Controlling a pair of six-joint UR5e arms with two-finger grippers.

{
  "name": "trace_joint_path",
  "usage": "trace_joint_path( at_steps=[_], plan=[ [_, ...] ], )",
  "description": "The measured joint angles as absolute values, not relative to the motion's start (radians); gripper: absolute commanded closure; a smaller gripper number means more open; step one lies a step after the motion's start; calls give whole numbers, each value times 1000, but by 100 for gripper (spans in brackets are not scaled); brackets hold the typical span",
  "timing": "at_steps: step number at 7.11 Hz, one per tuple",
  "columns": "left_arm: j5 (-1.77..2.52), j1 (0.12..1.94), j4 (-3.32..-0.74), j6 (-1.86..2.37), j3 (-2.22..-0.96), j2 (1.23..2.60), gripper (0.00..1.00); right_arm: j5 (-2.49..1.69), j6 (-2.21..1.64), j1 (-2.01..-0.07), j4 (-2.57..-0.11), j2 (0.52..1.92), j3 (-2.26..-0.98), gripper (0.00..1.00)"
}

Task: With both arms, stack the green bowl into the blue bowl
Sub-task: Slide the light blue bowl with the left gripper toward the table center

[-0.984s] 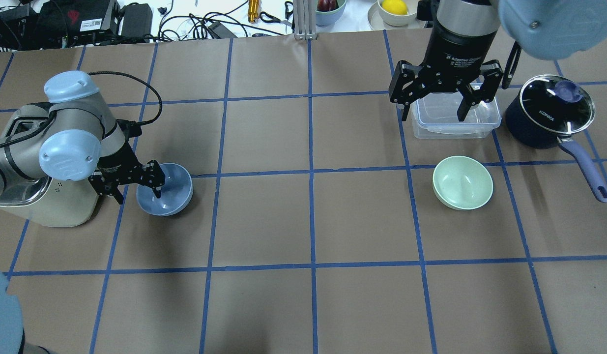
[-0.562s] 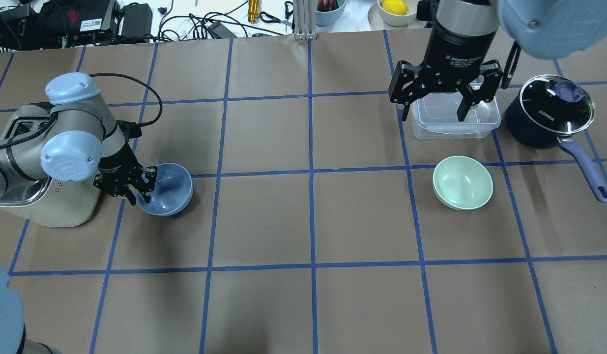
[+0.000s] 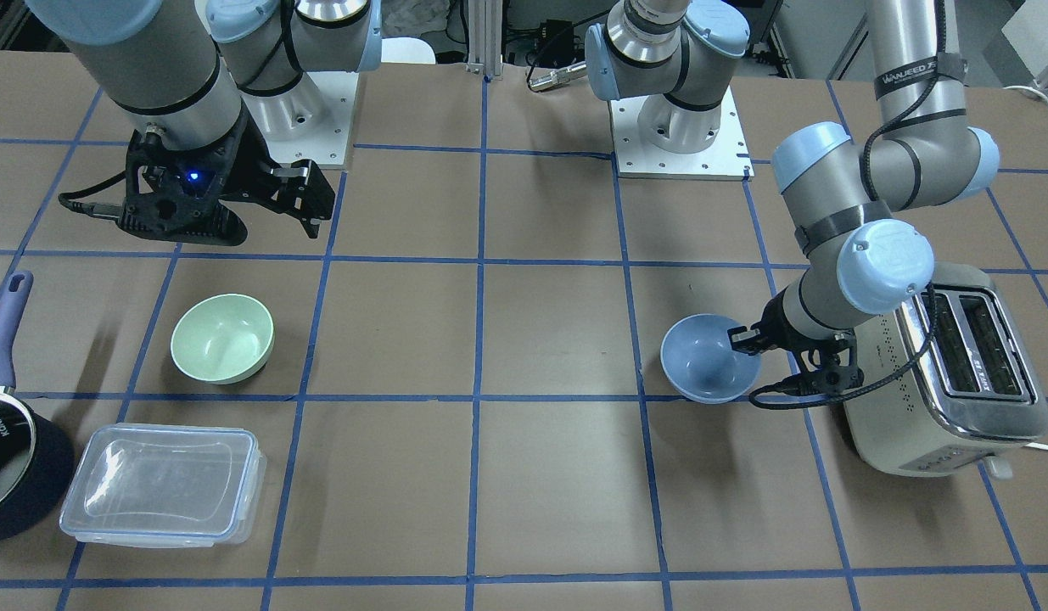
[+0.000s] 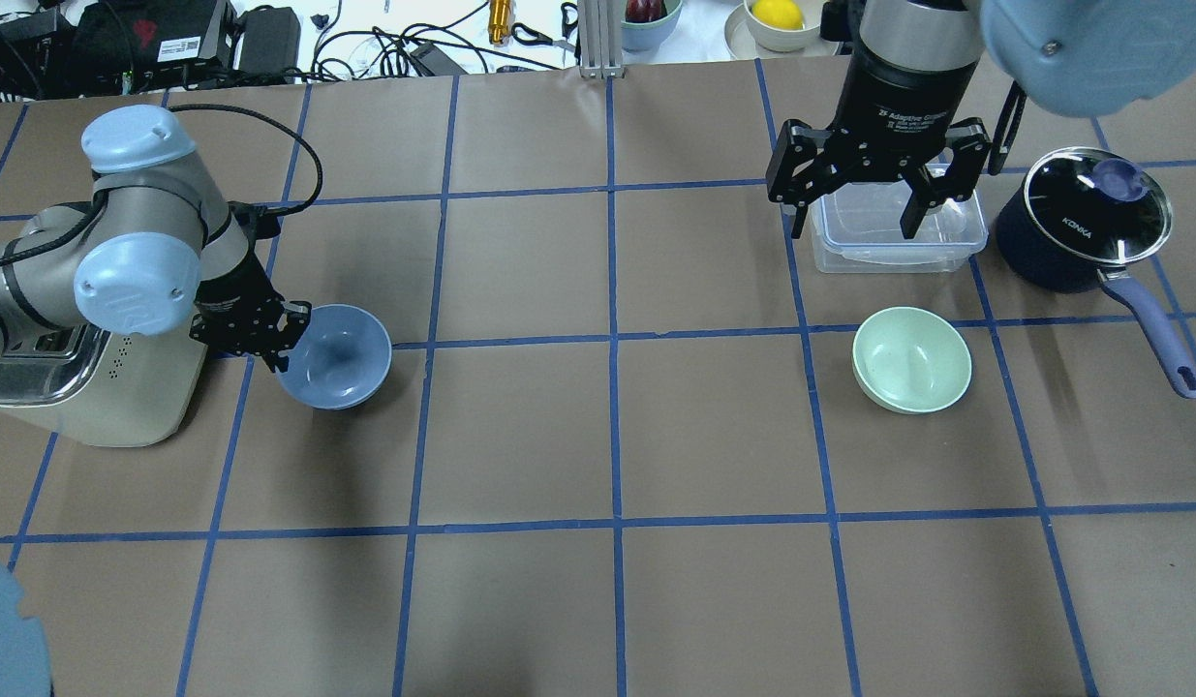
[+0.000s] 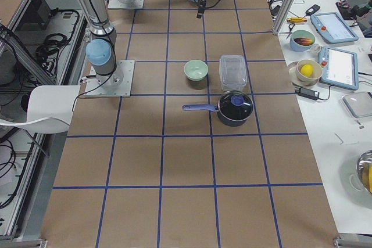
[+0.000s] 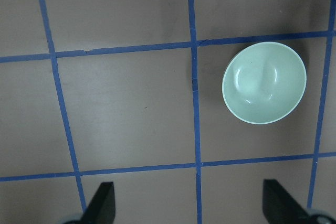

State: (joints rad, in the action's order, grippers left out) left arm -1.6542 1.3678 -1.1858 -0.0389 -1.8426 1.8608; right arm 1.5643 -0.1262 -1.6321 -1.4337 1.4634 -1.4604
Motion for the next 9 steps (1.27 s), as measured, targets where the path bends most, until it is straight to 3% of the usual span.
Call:
trace_joint_path(
  at_steps=[3, 9],
  plan=[
    [-1474, 1523, -1208, 152, -1754, 1878, 100, 1566, -120, -1632, -1433, 1463, -1460, 0],
    [-1317, 1750, -1115, 360, -1740, 1985, 100, 1564, -125, -1632, -1433, 1463, -1460, 0]
  ],
)
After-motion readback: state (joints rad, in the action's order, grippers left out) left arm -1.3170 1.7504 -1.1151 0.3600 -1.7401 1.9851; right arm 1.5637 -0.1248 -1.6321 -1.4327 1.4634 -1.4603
